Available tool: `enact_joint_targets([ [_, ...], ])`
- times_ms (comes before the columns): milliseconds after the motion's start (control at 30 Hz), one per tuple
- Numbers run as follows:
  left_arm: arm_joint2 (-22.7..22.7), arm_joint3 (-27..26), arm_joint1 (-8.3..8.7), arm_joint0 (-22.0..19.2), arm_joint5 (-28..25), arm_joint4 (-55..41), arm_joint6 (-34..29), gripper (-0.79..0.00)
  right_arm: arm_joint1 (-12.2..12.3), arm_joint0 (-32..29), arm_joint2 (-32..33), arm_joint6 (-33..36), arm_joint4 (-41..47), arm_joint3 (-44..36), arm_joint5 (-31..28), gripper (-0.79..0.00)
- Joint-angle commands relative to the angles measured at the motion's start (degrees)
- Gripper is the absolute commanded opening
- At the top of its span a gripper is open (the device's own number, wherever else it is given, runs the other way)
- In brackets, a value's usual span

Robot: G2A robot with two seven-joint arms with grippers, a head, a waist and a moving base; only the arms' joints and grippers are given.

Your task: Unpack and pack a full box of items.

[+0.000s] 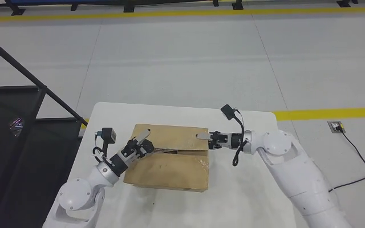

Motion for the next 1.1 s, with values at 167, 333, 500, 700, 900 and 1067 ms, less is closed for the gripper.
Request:
enact_joint_targets([
  [167,0.0,-0.69,0.19,0.26,-0.01,-0.3,-0.17,0.0,1.03,-7.37,4.04,-12.47,-4.85,-9.05,-4.44,0.0],
  [333,0.12,-0.94,0.31,0.35,-0.11,-0.21,-0.17,0.0,1.56,-10.31,5.73,-14.87,-7.85,-14.84,1.65,0.0],
  [500,-0.22,-1.19,0.46,0.73,-0.24,-0.53,-0.08,0.0,1.81,-11.83,6.92,-14.7,-7.12,-16.92,1.26,0.0],
  [700,-0.39,-0.77,0.62,1.49,-0.75,-0.55,-0.01,0.0,2.15,-11.26,6.48,-6.24,-5.93,-16.83,4.07,0.0],
  [900,-0.9,0.22,0.78,2.43,-1.48,-1.29,0.07,0.0,1.99,-8.78,5.48,-2.42,-3.86,-13.38,10.78,0.0],
  [1067,-1.18,0.05,0.89,2.93,-1.87,-1.8,0.11,0.0,1.62,-7.02,4.39,0.54,0.0,-10.39,10.33,0.0],
])
